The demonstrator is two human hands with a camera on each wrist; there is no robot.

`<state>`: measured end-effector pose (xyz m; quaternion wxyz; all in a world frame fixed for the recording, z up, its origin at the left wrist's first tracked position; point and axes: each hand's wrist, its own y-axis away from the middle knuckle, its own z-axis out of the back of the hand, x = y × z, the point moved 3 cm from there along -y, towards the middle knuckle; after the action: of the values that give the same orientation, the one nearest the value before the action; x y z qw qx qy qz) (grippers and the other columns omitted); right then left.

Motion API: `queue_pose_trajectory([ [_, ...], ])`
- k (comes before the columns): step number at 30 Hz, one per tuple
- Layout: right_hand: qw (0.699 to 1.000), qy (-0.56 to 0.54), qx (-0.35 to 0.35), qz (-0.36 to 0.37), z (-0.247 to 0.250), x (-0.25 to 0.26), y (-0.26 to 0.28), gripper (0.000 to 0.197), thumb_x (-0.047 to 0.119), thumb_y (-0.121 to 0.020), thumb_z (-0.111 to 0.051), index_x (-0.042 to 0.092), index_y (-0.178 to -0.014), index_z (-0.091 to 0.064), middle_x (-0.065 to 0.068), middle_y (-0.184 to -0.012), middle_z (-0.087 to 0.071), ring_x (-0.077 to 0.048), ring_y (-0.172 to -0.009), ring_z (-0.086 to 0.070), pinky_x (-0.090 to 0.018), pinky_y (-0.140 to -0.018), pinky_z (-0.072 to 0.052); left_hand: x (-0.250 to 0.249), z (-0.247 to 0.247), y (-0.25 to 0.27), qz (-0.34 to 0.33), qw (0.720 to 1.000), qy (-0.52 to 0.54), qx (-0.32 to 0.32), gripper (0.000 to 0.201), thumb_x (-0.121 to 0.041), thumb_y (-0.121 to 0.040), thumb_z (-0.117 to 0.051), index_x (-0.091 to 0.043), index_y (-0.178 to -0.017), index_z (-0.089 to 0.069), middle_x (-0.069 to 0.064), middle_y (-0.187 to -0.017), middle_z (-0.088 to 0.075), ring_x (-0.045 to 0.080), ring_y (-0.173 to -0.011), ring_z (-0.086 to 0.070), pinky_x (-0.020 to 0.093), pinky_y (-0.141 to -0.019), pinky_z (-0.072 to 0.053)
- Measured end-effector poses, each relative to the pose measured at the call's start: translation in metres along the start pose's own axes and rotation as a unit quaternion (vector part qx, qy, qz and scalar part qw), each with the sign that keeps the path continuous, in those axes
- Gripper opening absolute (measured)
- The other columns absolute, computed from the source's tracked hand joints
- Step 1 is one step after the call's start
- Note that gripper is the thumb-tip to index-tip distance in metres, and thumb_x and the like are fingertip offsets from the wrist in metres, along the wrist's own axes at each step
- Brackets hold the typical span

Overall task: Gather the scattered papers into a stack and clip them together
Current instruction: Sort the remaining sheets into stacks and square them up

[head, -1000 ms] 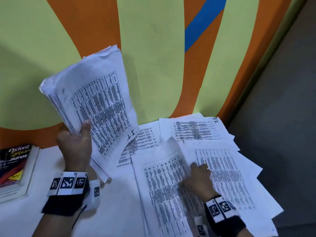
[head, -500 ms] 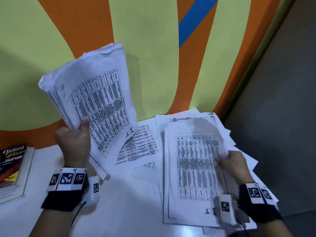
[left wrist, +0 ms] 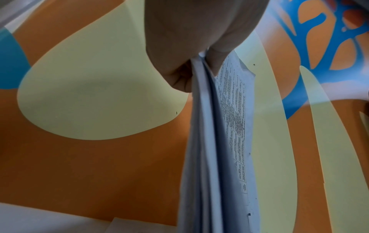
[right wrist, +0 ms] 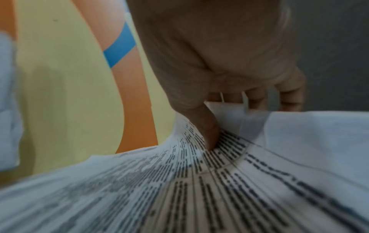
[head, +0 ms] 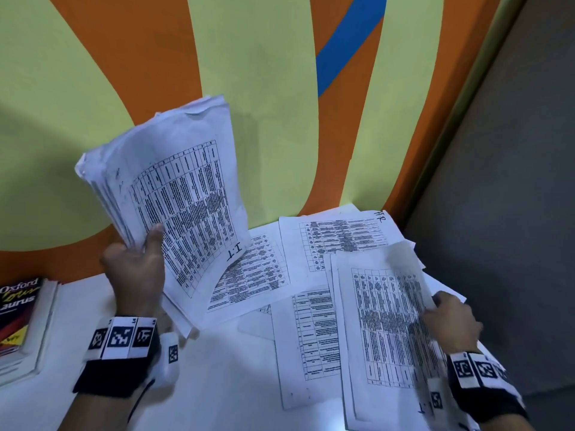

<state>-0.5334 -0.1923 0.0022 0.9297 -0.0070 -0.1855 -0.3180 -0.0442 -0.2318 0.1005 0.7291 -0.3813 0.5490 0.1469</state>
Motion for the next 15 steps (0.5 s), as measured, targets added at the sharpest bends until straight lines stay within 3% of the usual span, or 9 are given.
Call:
queue_pose_trajectory([
  [4, 0.989, -0.141, 0.005, 0.051, 0.018, 0.006, 0.004, 0.028, -0.002, -0.076, -0.070, 0.003, -0.101, -0.059, -0.011, -0.080, -0.064, -0.031, -0.075, -0.062, -0.035, -0.069, -0.050, 0.002, -0.001, 0.000, 0.003, 1.000, -0.007, 0.002, 0.036, -0.024, -0.084, -0.071, 0.011, -0.088, -0.064, 0.009, -0.086, -0.061, 0.017, -0.078, -0.055, 0.028, -0.071, -0.043],
  [6, 0.975, -0.216, 0.026, 0.054, 0.033, 0.011, 0.004, 0.024, 0.001, -0.077, -0.074, -0.001, -0.100, -0.065, -0.007, -0.077, -0.068, -0.025, -0.073, -0.068, -0.033, -0.066, -0.054, 0.004, -0.002, 0.000, 0.005, 1.000, -0.012, 0.003, 0.043, -0.027, -0.084, -0.070, 0.015, -0.082, -0.062, 0.009, -0.079, -0.057, 0.016, -0.077, -0.051, 0.029, -0.067, -0.041],
  [7, 0.961, -0.270, 0.029, 0.046, 0.039, 0.011, 0.003, 0.015, 0.000, -0.078, -0.073, -0.004, -0.092, -0.067, -0.003, -0.066, -0.069, -0.018, -0.064, -0.068, -0.029, -0.059, -0.056, 0.004, -0.003, 0.000, 0.006, 1.000, -0.011, 0.003, 0.045, -0.028, -0.084, -0.071, 0.016, -0.082, -0.061, 0.011, -0.077, -0.057, 0.016, -0.077, -0.050, 0.029, -0.067, -0.040],
  [8, 0.942, -0.332, 0.039, 0.031, 0.045, 0.015, 0.005, 0.006, -0.002, -0.080, -0.070, -0.006, -0.083, -0.066, 0.002, -0.054, -0.067, -0.011, -0.052, -0.063, -0.022, -0.048, -0.052, 0.004, -0.004, -0.001, 0.006, 1.000, -0.007, 0.001, 0.046, -0.028, -0.084, -0.071, 0.017, -0.084, -0.061, 0.015, -0.079, -0.061, 0.016, -0.079, -0.051, 0.029, -0.068, -0.040],
  [10, 0.881, -0.469, 0.061, -0.037, 0.048, 0.019, 0.000, 0.011, -0.006, -0.083, -0.064, -0.003, -0.074, -0.061, 0.004, -0.041, -0.061, -0.007, -0.040, -0.054, -0.015, -0.037, -0.044, 0.001, -0.008, 0.001, 0.000, 1.000, -0.003, 0.001, 0.042, -0.024, -0.083, -0.071, 0.016, -0.095, -0.064, 0.023, -0.091, -0.067, 0.017, -0.084, -0.054, 0.028, -0.071, -0.043],
  [11, 0.832, -0.545, 0.079, -0.069, 0.044, 0.022, -0.004, 0.006, -0.007, -0.080, -0.066, -0.003, -0.079, -0.061, 0.004, -0.048, -0.064, -0.007, -0.043, -0.057, -0.015, -0.039, -0.046, -0.001, -0.010, 0.002, -0.005, 1.000, -0.001, 0.003, 0.040, -0.023, -0.083, -0.071, 0.014, -0.098, -0.065, 0.022, -0.095, -0.067, 0.017, -0.085, -0.055, 0.025, -0.070, -0.045],
  [13, 0.759, -0.628, 0.095, -0.140, 0.028, 0.025, -0.017, 0.034, -0.006, -0.071, -0.074, -0.010, -0.102, -0.062, -0.007, -0.083, -0.070, -0.010, -0.056, -0.063, -0.020, -0.053, -0.055, -0.002, -0.012, 0.003, -0.004, 1.000, 0.002, 0.008, 0.037, -0.022, -0.083, -0.071, 0.011, -0.099, -0.065, 0.013, -0.093, -0.063, 0.018, -0.084, -0.056, 0.015, -0.060, -0.046],
  [14, 0.745, -0.639, 0.092, -0.168, 0.017, 0.027, -0.023, 0.033, -0.006, -0.074, -0.072, -0.010, -0.106, -0.061, -0.011, -0.093, -0.067, -0.011, -0.058, -0.062, -0.021, -0.058, -0.057, -0.003, -0.013, 0.004, -0.002, 1.000, 0.004, 0.009, 0.036, -0.022, -0.083, -0.071, 0.010, -0.098, -0.065, 0.011, -0.092, -0.062, 0.018, -0.083, -0.056, 0.015, -0.058, -0.046],
  [15, 0.748, -0.627, 0.080, -0.202, 0.007, 0.031, -0.027, 0.021, -0.005, -0.081, -0.067, -0.007, -0.102, -0.062, -0.013, -0.089, -0.065, -0.013, -0.053, -0.058, -0.021, -0.054, -0.056, -0.003, -0.012, 0.004, -0.001, 1.000, 0.006, 0.010, 0.036, -0.023, -0.083, -0.072, 0.010, -0.097, -0.065, 0.010, -0.092, -0.062, 0.019, -0.082, -0.057, 0.019, -0.061, -0.047],
])
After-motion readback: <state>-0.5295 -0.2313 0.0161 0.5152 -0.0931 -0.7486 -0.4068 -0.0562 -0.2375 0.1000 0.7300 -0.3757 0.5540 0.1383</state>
